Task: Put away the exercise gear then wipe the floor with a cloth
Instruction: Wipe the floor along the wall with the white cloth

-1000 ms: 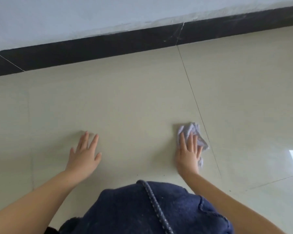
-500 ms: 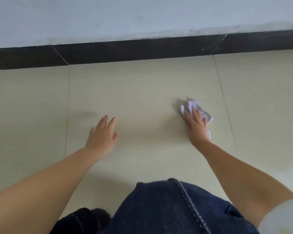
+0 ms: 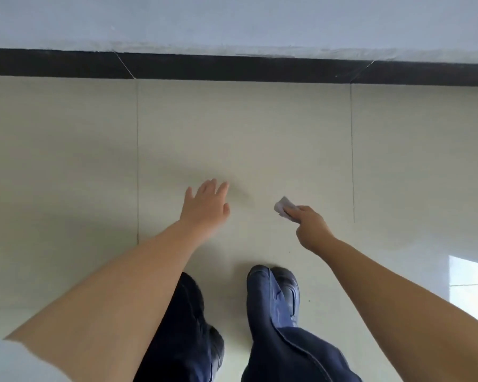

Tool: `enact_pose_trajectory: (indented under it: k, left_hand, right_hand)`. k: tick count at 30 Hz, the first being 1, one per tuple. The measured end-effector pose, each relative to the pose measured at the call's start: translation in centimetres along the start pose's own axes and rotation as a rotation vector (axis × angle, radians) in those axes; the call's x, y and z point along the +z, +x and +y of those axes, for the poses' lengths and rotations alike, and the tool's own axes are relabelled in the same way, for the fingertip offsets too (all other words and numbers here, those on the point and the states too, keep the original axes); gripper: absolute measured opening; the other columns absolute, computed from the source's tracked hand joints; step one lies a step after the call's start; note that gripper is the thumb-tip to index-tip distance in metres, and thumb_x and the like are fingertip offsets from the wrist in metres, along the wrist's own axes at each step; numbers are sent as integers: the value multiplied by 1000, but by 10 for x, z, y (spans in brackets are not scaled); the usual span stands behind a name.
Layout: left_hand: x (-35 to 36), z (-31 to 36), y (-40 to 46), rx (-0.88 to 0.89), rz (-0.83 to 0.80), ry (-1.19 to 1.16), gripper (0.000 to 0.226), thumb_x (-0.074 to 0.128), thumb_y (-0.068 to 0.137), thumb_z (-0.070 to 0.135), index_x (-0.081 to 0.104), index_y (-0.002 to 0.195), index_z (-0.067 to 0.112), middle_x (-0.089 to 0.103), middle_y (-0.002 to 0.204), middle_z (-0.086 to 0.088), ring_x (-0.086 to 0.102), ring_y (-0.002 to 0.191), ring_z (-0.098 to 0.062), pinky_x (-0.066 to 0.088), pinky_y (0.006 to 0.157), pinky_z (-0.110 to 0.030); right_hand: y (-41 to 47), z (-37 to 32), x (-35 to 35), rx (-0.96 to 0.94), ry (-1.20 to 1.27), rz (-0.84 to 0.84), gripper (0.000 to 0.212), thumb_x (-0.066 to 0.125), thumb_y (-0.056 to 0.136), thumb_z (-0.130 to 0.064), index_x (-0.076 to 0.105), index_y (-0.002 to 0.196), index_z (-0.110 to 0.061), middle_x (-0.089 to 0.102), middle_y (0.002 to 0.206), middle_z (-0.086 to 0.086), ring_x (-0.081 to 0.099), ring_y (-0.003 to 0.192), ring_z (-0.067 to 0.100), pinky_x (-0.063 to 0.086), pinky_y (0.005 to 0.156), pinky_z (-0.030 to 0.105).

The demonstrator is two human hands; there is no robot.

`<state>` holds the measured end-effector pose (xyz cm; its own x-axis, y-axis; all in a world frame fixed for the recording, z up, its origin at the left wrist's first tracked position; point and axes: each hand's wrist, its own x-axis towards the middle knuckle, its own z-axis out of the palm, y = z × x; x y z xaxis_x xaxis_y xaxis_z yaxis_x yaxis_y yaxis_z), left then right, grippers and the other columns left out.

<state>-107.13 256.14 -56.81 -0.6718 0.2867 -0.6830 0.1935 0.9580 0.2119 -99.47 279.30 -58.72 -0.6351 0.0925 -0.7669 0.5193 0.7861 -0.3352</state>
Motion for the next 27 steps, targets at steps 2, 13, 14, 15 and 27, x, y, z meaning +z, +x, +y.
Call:
enact_pose_trajectory:
  k: [2, 13, 14, 15, 27]
  left_hand:
    - [-22, 1, -40, -48, 11, -14, 51, 27, 102, 29, 14, 150, 20, 16, 158, -6, 11, 146, -21, 9, 118, -46]
    - [-187, 44, -276, -50, 105, 18, 49, 29, 101, 35, 23, 147, 21, 21, 155, -8, 14, 145, -23, 10, 115, -51]
    - [-201, 50, -298, -53, 112, 7, 49, 29, 101, 35, 22, 148, 21, 20, 156, -8, 13, 145, -23, 10, 116, -51]
    - [-214, 55, -319, -58, 125, -7, 49, 28, 101, 35, 21, 148, 21, 19, 156, -7, 12, 145, -22, 9, 116, -50]
    - [-301, 71, -519, -468, 485, -218, 50, 28, 101, 39, 20, 148, 26, 20, 156, -4, 14, 145, -20, 12, 116, -51]
  right_hand:
    - [-27, -32, -27, -61, -78, -17, 77, 33, 80, 15, 44, 141, -31, 40, 142, 5, 48, 116, 27, 46, 85, 32]
    - [-258, -167, -175, -379, -429, -7, 70, 39, 84, 10, 41, 141, -30, 35, 147, -1, 30, 132, 24, 33, 101, 30]
    - [-279, -179, -187, -390, -438, -7, 70, 39, 84, 10, 40, 141, -30, 34, 148, -1, 29, 133, 24, 32, 103, 30]
    - [-299, -190, -199, -402, -445, -5, 70, 40, 84, 10, 40, 142, -30, 33, 148, -1, 28, 134, 24, 32, 105, 31]
    - [-468, -317, -256, -910, -629, 32, 69, 37, 85, 12, 41, 142, -29, 35, 148, -3, 27, 135, 23, 29, 109, 31]
